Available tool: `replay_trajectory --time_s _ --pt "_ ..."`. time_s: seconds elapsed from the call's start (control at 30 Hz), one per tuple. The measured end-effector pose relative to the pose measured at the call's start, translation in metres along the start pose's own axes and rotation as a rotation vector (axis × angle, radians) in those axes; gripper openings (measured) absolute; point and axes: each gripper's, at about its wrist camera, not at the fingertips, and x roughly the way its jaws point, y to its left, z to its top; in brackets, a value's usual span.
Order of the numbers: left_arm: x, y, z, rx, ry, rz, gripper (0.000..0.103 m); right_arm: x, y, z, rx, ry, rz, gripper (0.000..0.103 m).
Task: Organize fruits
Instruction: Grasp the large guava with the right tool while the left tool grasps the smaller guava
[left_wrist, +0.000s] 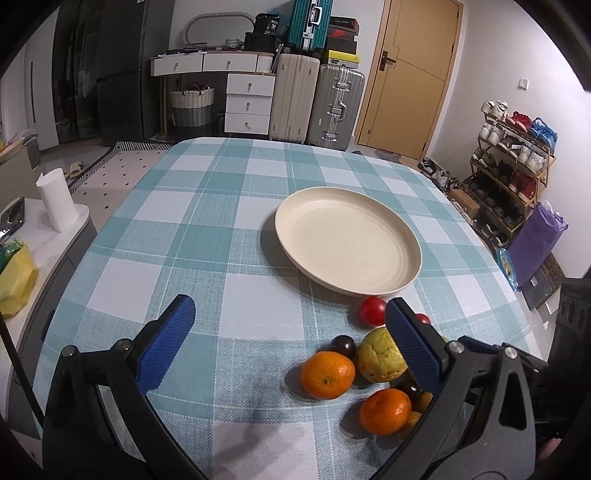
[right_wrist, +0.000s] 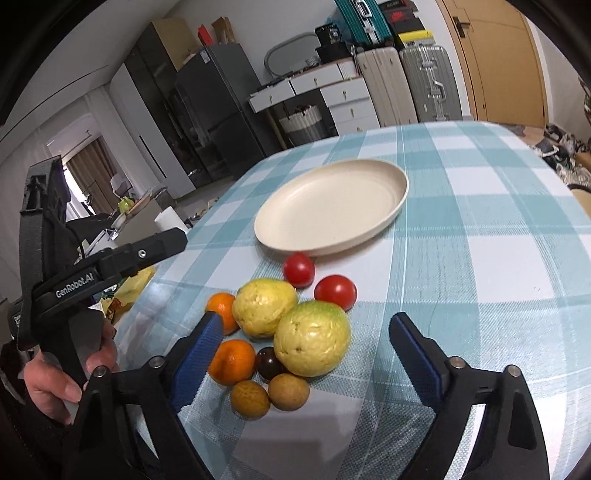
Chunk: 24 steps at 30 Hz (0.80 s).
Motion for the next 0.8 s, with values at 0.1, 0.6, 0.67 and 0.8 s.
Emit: replay_trajectory --time_s 0.1,0.6,0.67,0.8 --pt "0.0 0.003 0.001 -0.006 -0.005 0.003 0.102 0.006 -0.004 0.0 0.028 0.033 0.022 0.083" --pt "0.002 0.025 0.018 -0.037 0.012 -0.041 0.102 0.02 -0.017 -0.003 0.107 0.102 0.066 0.051" --pt "0.004 0.023 0.018 -0.031 0.035 -0.076 0.102 0.02 -0.019 -0.003 0.116 0.097 0.071 0.05" --pt "0.01 0.012 0.016 0.007 0.081 -0.098 0.102 0.011 -0.021 -0.003 0.123 0.063 0.075 0.05"
